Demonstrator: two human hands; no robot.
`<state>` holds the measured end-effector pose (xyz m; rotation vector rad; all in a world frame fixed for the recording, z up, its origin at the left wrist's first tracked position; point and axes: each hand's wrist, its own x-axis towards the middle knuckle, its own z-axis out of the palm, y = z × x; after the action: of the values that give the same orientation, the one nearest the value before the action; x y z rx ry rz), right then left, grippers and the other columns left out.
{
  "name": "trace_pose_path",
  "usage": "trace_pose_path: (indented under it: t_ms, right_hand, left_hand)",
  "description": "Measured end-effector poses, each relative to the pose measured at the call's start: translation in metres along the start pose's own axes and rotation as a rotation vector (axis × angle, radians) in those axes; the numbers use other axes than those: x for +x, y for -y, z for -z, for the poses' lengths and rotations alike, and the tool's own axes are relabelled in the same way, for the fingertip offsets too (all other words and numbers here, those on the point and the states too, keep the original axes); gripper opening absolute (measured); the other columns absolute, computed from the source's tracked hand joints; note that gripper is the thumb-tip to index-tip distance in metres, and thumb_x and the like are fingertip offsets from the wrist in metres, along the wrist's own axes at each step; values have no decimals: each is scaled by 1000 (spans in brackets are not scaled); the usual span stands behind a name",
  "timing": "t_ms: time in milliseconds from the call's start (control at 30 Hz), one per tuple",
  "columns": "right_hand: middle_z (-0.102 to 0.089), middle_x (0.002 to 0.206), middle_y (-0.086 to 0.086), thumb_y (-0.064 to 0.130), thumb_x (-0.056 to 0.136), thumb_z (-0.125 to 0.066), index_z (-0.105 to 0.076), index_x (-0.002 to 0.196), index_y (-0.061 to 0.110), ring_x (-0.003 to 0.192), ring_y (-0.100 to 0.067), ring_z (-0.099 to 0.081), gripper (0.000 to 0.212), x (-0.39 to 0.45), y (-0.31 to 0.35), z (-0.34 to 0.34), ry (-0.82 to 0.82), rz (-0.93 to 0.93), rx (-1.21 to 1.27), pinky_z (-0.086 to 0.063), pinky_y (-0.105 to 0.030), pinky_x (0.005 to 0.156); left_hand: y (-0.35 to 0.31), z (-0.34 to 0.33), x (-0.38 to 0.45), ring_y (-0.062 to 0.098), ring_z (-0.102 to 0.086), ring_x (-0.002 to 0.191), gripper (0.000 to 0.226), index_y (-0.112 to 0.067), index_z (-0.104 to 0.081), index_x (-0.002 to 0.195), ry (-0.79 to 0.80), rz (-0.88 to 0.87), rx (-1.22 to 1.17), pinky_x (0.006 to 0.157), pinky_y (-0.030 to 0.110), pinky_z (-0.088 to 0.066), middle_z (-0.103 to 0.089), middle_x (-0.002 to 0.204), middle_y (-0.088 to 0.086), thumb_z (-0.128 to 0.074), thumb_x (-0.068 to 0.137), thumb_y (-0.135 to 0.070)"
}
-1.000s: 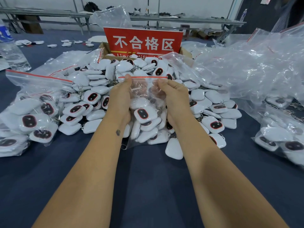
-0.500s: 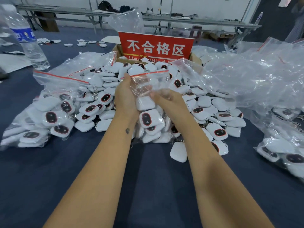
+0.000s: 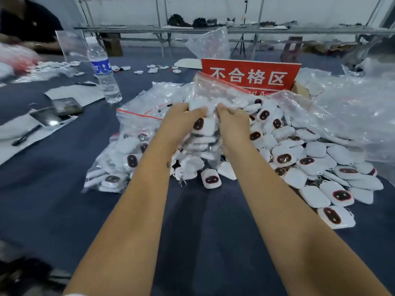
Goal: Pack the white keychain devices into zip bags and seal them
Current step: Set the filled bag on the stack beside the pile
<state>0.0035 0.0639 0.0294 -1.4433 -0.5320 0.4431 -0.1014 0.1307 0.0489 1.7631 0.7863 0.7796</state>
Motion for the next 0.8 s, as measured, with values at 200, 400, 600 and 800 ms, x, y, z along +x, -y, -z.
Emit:
trace_pose_path:
  t_ms: [200,400,600,800]
  right_hand:
    - [-56,127,2,38,99,-53,-51,140,13,119,-18,-53,49,7,29,-37,324,-12,-1,-42,-47,111]
    - [-62,106,14,26,98,-53,-67,121,21,93,0,-57,27,-12,-14,14,307,92,-318,-44,-21,80]
    - [-64,84,17,18,94,-53,-71,93,22,75,2,-57,19,-12,-26,63,132,186,-459,-38,-9,61]
    - [-27,158,-14,19,94,-55,-63,129,23,146,-32,-21,37,21,-17,140,-354,226,-943,-18,-41,118]
  left_hand:
    - [-14,55,55,17,-62,102,23,-17,-58,113,-393,-88,209,87,33,-50,-66,107,3,-51,99,-34]
    - [37,19,44,34,-6,149,75,-18,-20,154,-544,-31,599,121,47,-6,-10,162,15,-58,90,-19]
    - [47,-69,14,34,-17,145,42,-16,-59,127,-339,-316,664,118,46,-13,-35,152,11,-58,85,-15]
    - [34,-148,-10,25,-25,139,28,-20,-69,111,-163,-397,439,116,36,-17,-48,142,2,-55,88,-11]
